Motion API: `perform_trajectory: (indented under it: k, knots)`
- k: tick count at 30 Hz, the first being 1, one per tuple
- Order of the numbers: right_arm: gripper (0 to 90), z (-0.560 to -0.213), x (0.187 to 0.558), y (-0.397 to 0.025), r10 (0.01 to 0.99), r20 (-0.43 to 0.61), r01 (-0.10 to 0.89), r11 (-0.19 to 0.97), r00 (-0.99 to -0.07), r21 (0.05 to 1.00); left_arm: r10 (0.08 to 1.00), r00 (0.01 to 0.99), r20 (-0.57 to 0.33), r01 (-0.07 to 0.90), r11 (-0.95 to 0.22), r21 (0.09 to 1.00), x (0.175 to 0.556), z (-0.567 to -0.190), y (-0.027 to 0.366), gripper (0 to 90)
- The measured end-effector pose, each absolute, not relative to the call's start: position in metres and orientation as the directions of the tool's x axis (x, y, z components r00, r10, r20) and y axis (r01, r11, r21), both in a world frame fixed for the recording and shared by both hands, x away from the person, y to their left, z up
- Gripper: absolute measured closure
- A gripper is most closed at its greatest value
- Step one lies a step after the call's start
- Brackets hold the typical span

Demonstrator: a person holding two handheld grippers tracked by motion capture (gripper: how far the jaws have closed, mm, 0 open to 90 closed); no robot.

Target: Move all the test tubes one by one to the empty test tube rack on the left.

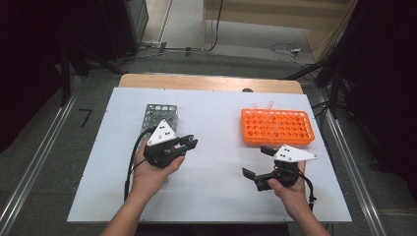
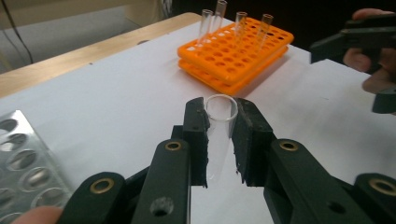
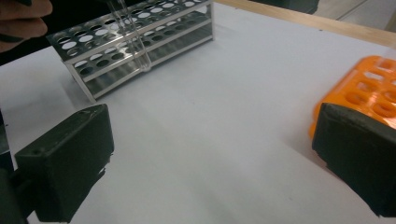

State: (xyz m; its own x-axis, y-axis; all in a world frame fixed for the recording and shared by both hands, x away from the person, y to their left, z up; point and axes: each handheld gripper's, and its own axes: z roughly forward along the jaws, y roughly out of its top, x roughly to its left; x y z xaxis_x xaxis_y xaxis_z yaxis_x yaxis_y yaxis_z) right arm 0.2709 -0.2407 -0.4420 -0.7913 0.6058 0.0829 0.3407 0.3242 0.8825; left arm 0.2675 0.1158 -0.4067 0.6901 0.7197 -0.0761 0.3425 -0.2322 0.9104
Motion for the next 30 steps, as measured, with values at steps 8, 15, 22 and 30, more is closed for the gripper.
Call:
perform_trajectory:
  k: [8, 15, 22, 30]
  knots:
    - [0.0, -0.448, 0.265, -0.281, 0.646, 0.111, 0.38, 0.294, -0.755, 0.877, 0.764, 0.643, -0.052, 0.333, -0.217, 0.918, 0.282, -0.394, 0.136, 76.7]
    - [0.0, -0.454, 0.258, -0.304, 0.66, 0.123, 0.401, 0.288, -0.741, 0.869, 0.789, 0.612, -0.052, 0.334, -0.198, 0.922, 0.298, -0.386, 0.151, 76.7]
    - [0.0, -0.456, 0.262, -0.311, 0.658, 0.143, 0.41, 0.271, -0.739, 0.871, 0.815, 0.577, -0.054, 0.339, -0.179, 0.924, 0.317, -0.381, 0.165, 76.7]
    - [0.0, -0.458, 0.264, -0.312, 0.662, 0.146, 0.412, 0.266, -0.735, 0.871, 0.843, 0.535, -0.059, 0.35, -0.157, 0.924, 0.341, -0.379, 0.172, 76.7]
